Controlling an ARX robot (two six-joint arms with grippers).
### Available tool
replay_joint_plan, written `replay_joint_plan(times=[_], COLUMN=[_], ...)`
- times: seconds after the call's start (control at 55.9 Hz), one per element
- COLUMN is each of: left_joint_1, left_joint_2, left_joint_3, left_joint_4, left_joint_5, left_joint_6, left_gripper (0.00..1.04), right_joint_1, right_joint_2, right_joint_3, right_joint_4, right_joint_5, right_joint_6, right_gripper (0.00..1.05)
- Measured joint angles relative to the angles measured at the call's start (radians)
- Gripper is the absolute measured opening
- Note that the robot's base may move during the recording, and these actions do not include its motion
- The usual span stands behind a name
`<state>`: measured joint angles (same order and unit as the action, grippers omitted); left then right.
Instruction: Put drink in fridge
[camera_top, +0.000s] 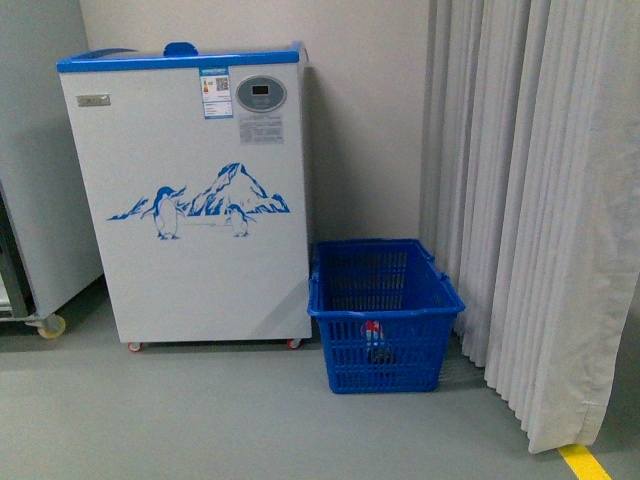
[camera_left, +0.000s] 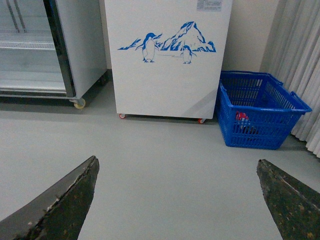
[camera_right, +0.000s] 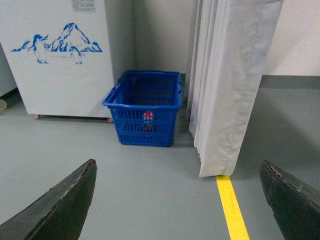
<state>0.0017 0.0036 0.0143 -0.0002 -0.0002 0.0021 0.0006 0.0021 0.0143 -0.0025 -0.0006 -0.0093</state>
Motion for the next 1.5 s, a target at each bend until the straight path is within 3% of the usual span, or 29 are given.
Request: replay_joint_plan(times=[1.503], left_joint_1=[0.000], left_joint_2=[0.000], left_joint_3=[0.000], left_joint_4=[0.000], left_joint_5=[0.000], left_joint_6=[0.000], left_gripper=[0.97], right_joint_1=[0.000], right_joint_2=[0.000], right_joint_3=[0.000], right_joint_4=[0.000], right_joint_5=[0.000], right_joint_6=[0.000], right_gripper=[0.97])
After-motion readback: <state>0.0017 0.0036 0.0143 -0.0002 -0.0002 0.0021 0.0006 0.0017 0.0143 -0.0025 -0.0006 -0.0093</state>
